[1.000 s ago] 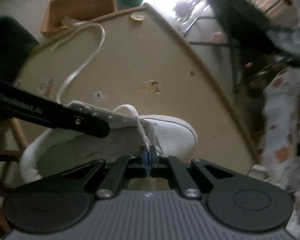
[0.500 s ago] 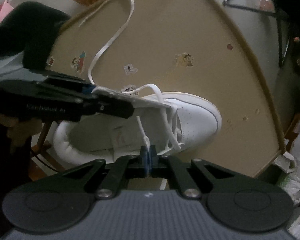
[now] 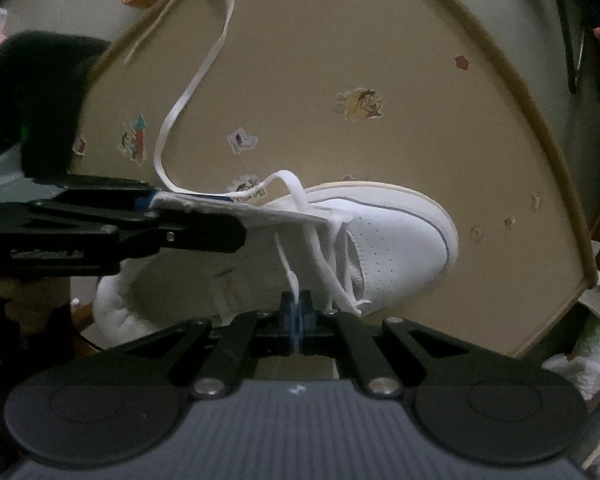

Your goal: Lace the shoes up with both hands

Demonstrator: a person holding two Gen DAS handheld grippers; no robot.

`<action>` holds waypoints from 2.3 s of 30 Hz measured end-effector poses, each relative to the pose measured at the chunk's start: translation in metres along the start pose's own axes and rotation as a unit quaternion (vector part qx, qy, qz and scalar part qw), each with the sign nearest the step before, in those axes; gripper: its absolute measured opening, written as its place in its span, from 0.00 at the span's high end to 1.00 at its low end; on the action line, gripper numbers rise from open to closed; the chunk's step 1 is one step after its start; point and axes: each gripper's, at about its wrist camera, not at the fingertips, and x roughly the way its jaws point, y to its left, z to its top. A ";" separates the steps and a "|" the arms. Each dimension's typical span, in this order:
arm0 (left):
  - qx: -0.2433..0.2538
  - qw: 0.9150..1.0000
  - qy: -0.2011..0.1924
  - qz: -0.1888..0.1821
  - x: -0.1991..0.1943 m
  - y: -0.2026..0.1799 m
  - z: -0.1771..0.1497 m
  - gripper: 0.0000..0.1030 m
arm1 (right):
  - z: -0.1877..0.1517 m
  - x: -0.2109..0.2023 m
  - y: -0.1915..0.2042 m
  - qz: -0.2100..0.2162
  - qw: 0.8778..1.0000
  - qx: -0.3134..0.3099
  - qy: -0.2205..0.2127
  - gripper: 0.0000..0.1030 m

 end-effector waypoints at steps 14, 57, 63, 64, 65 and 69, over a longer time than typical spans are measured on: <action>0.015 1.000 -0.003 0.004 0.012 0.012 0.003 0.77 | 0.001 -0.003 -0.007 0.008 1.000 0.024 -0.016 0.98; 0.094 0.995 -0.001 0.016 -0.047 0.055 -0.001 0.77 | 0.014 -0.003 0.015 -0.032 0.996 -0.031 -0.074 0.98; 0.114 0.993 -0.007 0.016 -0.050 0.047 -0.011 0.75 | 0.012 -0.001 0.015 -0.050 0.994 -0.050 -0.082 0.98; 0.115 0.993 -0.008 0.016 -0.049 0.046 -0.012 0.75 | 0.011 -0.001 0.015 -0.053 0.993 -0.056 -0.084 0.98; 0.115 0.993 -0.010 0.016 -0.049 0.045 -0.014 0.74 | 0.011 0.000 0.016 -0.055 0.993 -0.061 -0.086 0.98; 0.110 0.994 -0.011 0.006 -0.046 0.043 -0.019 0.67 | 0.009 0.001 0.020 -0.069 0.990 -0.086 -0.092 0.98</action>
